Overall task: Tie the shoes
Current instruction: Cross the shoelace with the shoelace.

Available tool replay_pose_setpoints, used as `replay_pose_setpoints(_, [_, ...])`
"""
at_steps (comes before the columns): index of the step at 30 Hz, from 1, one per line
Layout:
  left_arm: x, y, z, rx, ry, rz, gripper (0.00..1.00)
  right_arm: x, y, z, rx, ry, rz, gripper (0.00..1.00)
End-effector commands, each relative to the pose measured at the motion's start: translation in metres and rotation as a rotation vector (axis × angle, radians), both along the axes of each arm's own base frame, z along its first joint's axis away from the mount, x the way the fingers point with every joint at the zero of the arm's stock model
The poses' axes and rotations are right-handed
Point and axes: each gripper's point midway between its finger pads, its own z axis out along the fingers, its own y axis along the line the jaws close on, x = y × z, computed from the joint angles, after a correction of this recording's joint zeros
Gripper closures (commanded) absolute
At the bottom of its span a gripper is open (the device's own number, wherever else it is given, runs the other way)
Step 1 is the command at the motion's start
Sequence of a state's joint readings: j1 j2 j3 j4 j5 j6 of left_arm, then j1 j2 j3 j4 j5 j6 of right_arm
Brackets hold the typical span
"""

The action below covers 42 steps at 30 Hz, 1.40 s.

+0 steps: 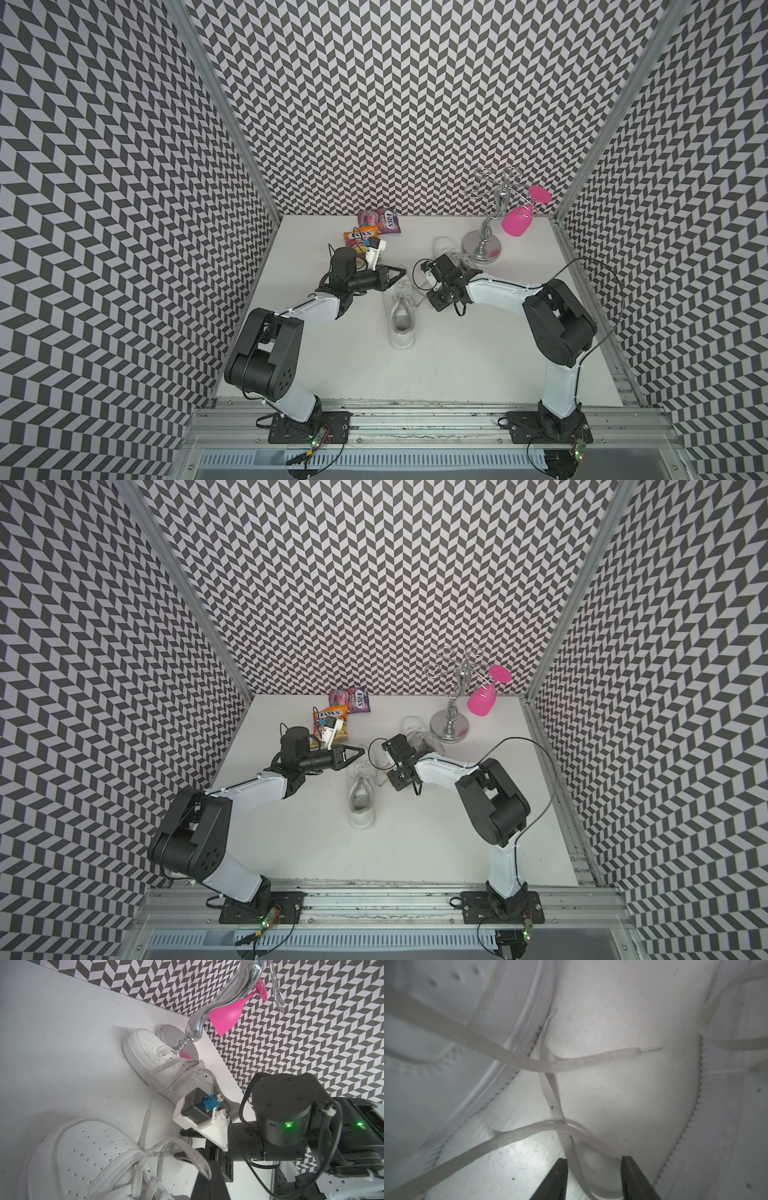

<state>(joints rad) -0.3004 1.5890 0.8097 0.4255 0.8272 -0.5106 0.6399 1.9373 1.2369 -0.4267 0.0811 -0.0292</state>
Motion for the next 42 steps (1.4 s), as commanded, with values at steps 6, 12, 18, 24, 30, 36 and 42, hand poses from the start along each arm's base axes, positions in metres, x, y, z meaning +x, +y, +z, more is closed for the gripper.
replay_pose_setpoints(6, [-0.003, 0.001, 0.006, -0.013, -0.028, -0.014, 1.0, -0.008, 0.006, -0.018, 0.016, 0.047, 0.007, 0.59])
replay_pose_setpoints(12, [-0.004, 0.001, 0.008, -0.016, -0.039, -0.018, 1.0, -0.016, 0.004, -0.021, 0.028, 0.069, 0.001, 0.78])
replay_pose_setpoints(18, [-0.011, -0.004, 0.016, -0.035, -0.07, -0.057, 0.96, -0.019, 0.006, 0.012, 0.094, 0.025, 0.007, 1.0])
replay_pose_setpoints(24, [-0.021, -0.013, 0.022, -0.082, -0.068, -0.116, 0.94, -0.036, 0.016, 0.08, 0.324, 0.014, 0.104, 1.0])
replay_pose_setpoints(30, [-0.025, -0.015, 0.026, -0.105, -0.073, -0.133, 0.94, -0.065, 0.027, 0.156, 0.6, 0.008, 0.246, 1.0])
replay_pose_setpoints(36, [-0.04, -0.025, 0.034, -0.122, -0.109, -0.182, 0.93, -0.063, 0.029, 0.253, 0.846, -0.163, 0.244, 1.0])
replay_pose_setpoints(42, [-0.058, -0.031, 0.04, -0.149, -0.158, -0.212, 0.9, -0.047, 0.024, 0.317, 1.018, -0.296, 0.124, 1.0])
